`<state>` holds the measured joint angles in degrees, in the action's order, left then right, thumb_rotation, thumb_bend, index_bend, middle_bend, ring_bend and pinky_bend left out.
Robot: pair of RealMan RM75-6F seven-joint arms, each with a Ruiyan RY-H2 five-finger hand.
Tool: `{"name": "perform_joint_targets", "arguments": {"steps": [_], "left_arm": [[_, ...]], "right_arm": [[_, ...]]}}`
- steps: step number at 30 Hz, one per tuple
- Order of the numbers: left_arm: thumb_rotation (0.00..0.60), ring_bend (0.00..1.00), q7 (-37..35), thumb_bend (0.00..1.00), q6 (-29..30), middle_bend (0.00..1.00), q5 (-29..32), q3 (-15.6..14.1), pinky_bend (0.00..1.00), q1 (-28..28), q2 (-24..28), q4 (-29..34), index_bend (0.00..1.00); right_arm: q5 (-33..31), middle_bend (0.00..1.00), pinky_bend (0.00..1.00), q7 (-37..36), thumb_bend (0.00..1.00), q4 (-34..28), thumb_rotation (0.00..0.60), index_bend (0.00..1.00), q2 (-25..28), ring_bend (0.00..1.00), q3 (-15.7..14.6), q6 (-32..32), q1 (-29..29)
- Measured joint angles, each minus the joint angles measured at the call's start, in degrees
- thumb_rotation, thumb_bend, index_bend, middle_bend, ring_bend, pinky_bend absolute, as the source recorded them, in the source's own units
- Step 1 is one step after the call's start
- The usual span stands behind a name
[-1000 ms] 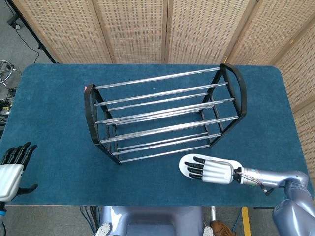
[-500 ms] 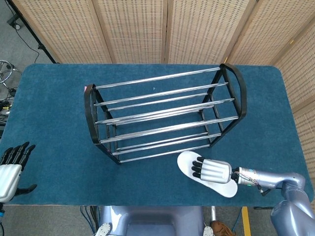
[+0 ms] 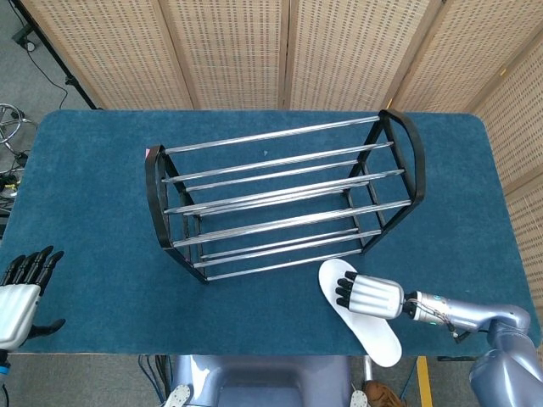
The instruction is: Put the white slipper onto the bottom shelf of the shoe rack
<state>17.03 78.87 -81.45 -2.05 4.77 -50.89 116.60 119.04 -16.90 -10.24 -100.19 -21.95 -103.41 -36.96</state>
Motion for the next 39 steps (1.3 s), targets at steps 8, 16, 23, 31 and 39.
{"name": "perform_joint_targets", "arguments": {"steps": [8, 16, 23, 31, 39], "left_arm": [[0.6, 0.0, 0.06, 0.09, -0.04, 0.0, -0.49, -0.23, 0.0, 0.0, 0.01, 0.22, 0.0], [0.6, 0.0, -0.83, 0.09, 0.2, 0.0, -1.31, -0.44, 0.0, -0.12, 0.41, 0.3, 0.0], [0.6, 0.0, -1.82, 0.09, 0.19, 0.0, -1.54, -0.56, 0.0, -0.19, 0.83, 0.04, 0.0], [0.6, 0.0, -2.42, 0.09, 0.22, 0.0, -1.72, -0.59, 0.0, -0.22, 1.09, -0.02, 0.0], [0.6, 0.0, -3.08, 0.09, 0.09, 0.0, -1.77, -0.62, 0.0, -0.2, 1.4, -0.17, 0.0]], "right_arm": [[-0.84, 0.53, 0.57, 2.83, 0.64, -0.09, 0.6, 0.54, 0.34, 0.46, 0.7, -4.46, 0.43], [-1.99, 0.53, 0.57, 5.47, 0.64, -1.97, 0.6, 0.54, -0.24, 0.46, 2.05, -6.97, -0.81], [-3.29, 0.53, 0.57, 5.96, 0.64, -3.02, 0.6, 0.54, -1.6, 0.46, 3.36, -5.04, -2.42], [-5.06, 0.53, 0.57, 5.97, 0.64, -4.11, 0.6, 0.54, -4.18, 0.46, 5.16, -2.0, -4.22], [-6.35, 0.52, 0.57, 5.9, 0.64, -4.5, 0.6, 0.53, -6.33, 0.46, 6.1, 1.08, -4.52]]}}
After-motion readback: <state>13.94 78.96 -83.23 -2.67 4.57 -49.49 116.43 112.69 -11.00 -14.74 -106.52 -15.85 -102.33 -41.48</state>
